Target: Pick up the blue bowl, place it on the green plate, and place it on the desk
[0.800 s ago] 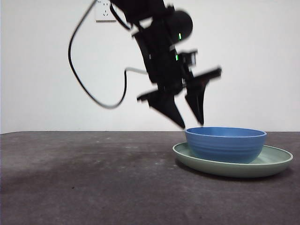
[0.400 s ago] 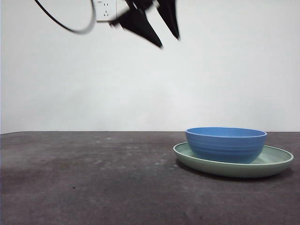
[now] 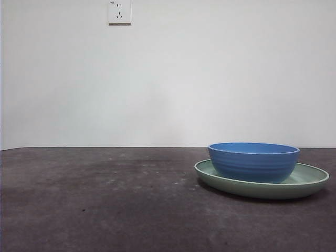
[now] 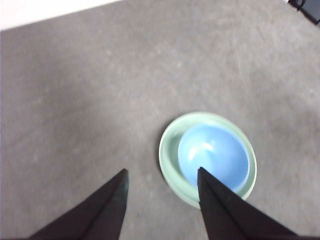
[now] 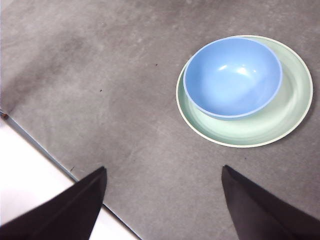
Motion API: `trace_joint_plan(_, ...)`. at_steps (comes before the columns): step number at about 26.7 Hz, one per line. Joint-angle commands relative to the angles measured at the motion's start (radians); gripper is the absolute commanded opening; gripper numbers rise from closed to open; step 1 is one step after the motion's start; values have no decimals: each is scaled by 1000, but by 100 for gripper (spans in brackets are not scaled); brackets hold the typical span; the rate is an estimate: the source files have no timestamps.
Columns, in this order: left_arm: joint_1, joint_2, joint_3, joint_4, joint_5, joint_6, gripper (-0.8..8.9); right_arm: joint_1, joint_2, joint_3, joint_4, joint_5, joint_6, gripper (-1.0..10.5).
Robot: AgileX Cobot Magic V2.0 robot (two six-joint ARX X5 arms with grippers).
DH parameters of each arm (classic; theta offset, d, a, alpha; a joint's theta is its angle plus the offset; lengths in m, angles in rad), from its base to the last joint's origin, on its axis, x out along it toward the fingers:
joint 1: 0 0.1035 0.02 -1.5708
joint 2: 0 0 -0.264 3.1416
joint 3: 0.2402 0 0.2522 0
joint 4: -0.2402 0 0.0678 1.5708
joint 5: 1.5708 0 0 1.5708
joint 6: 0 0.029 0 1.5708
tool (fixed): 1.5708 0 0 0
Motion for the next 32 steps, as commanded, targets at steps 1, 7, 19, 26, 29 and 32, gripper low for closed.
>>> trace_joint_plan(1,-2,-68,-96,31,4,35,227,4,3,17,9,2,6,367)
trace_joint_plan(7,-2,-266,-370,111,114,42,227,4,4,17,9,2,6,367)
trace_joint_plan(19,-3,-517,-744,165,339,42,226,4,4,16,8,1,7,367)
trace_joint_plan(26,-3,-531,-750,161,352,42,225,4,4,16,8,1,12,367)
trace_joint_plan(29,-3,-531,-750,162,351,42,225,4,4,16,6,2,18,367)
trace_joint_plan(32,-3,-531,-750,161,351,42,225,4,5,16,7,24,56,367)
